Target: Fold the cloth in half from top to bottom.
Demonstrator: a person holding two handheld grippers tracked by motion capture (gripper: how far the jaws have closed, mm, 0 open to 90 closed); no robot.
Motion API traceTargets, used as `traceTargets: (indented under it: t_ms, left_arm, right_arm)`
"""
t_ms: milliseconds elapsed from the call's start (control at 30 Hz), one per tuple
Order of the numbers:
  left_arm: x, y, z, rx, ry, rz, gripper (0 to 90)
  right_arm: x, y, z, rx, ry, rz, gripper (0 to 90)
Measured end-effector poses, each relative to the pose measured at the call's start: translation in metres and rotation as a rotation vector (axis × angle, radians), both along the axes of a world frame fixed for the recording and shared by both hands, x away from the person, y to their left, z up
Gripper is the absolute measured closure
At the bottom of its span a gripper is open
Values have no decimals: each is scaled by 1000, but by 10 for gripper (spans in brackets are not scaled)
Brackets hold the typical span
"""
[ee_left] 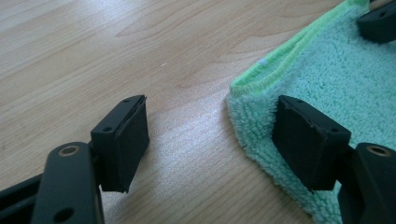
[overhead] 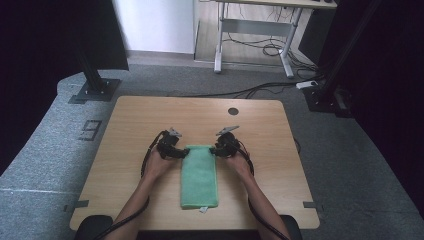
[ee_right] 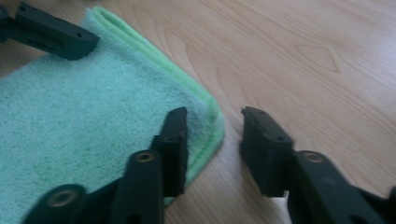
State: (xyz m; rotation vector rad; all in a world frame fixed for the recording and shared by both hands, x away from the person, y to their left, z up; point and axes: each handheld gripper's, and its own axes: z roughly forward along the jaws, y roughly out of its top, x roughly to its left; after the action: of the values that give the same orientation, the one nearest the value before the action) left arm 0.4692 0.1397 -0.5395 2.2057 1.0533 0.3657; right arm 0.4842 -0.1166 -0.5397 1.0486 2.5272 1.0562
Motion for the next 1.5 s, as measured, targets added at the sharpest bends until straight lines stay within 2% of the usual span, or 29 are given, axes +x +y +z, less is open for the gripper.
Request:
traceTargets:
  t_ms: [67,200,300,400,500,633,700,767,867,1033,1233,1500]
  left_arm:
    - [-6,0,4,1,-9,-10,240]
    - [-28,4,13,-44,-16,-32,188]
    - [-49,8,15,-64,-14,-45,150]
    - [-66,12,13,-73,-8,-54,144]
    - [-75,11,6,-73,7,-53,143]
    - [-77,8,-4,-41,15,-56,142]
    - [-78,7,-6,-36,4,-54,141]
    - [-80,6,-6,-13,-11,-61,144]
    - [-82,6,-8,-13,-30,-60,144]
    - [-83,6,-8,-11,-31,-50,139]
    - [-83,6,-9,-11,-32,-48,137]
    - [-83,5,-9,-11,-32,-43,137]
  right_arm:
    - [0,1,0,9,11,10,715]
    - [0,1,0,30,36,21,816]
    - [-1,2,0,35,52,10,837]
    - [-1,4,1,20,41,15,844]
    - [-2,5,2,11,45,10,845]
    - [-2,6,2,5,43,11,845]
    - [-2,6,2,4,41,12,845]
    - [-2,6,2,2,40,15,845]
    - [-2,6,3,1,41,12,846]
    - [-4,7,7,-9,35,10,854]
    - [-13,3,27,32,5,24,856]
    - [-40,-7,61,83,-58,74,856]
